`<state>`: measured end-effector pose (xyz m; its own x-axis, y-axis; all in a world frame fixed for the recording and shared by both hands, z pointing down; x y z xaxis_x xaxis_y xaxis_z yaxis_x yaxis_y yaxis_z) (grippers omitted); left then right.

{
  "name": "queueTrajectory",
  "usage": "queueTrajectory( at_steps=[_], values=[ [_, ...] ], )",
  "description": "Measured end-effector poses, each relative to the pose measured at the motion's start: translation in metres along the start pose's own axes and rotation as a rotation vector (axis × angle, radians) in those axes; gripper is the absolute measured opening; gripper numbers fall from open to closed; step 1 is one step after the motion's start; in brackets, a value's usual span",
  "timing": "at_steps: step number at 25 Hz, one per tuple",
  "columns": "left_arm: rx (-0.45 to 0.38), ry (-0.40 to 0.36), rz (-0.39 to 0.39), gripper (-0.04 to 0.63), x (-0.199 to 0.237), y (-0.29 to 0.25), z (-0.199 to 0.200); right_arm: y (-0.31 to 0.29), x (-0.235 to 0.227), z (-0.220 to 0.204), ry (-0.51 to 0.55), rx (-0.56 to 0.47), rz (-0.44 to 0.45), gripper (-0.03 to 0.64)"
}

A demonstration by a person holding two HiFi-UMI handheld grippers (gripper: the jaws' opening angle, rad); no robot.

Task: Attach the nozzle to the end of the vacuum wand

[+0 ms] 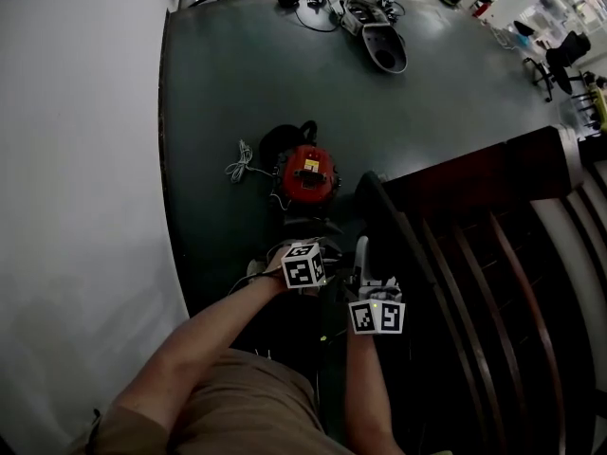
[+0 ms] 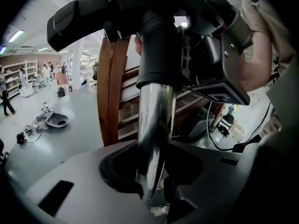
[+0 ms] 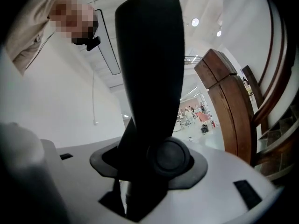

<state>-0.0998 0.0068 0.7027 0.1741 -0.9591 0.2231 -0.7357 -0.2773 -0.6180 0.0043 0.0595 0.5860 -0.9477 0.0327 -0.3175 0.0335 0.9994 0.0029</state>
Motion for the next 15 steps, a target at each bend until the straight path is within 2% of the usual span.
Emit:
queueTrajectory(
  at_steps=[3, 6, 9, 13, 15],
  values=[
    [0.005, -0.010, 0.019, 0.133, -0.008, -0.001, -0.001, 0.000, 0.003, -0.002, 0.009, 0.008, 0.044, 0.252],
    [0.015, -0.011, 0.001, 0.134, 0.004, 0.000, 0.000, -0.006, 0.001, -0.002, -0.001, 0.017, 0.035, 0.252],
    [0.059, -0.045, -0.010, 0.133, 0.010, 0.000, 0.005, -0.017, -0.003, -0.003, -0.009, 0.031, 0.064, 0.252],
    [0.023, 0.008, 0.012, 0.135, 0.014, 0.003, 0.001, -0.017, -0.001, -0.004, -0.027, 0.014, 0.041, 0.252],
    [0.031, -0.010, 0.012, 0.132, 0.011, 0.002, 0.001, -0.017, -0.002, -0.006, -0.040, 0.016, 0.070, 0.252]
  ],
)
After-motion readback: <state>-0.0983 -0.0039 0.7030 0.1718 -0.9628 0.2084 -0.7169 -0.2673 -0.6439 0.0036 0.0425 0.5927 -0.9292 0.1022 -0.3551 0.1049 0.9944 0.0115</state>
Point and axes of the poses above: the fingertips, and each gripper's own axes: y backward along the fingers, x to its left, z out of its top, the point moved 10 cm from there along y, backward along the fingers, and after that the axes turned 1 degree about x, right-handed, at the moved point
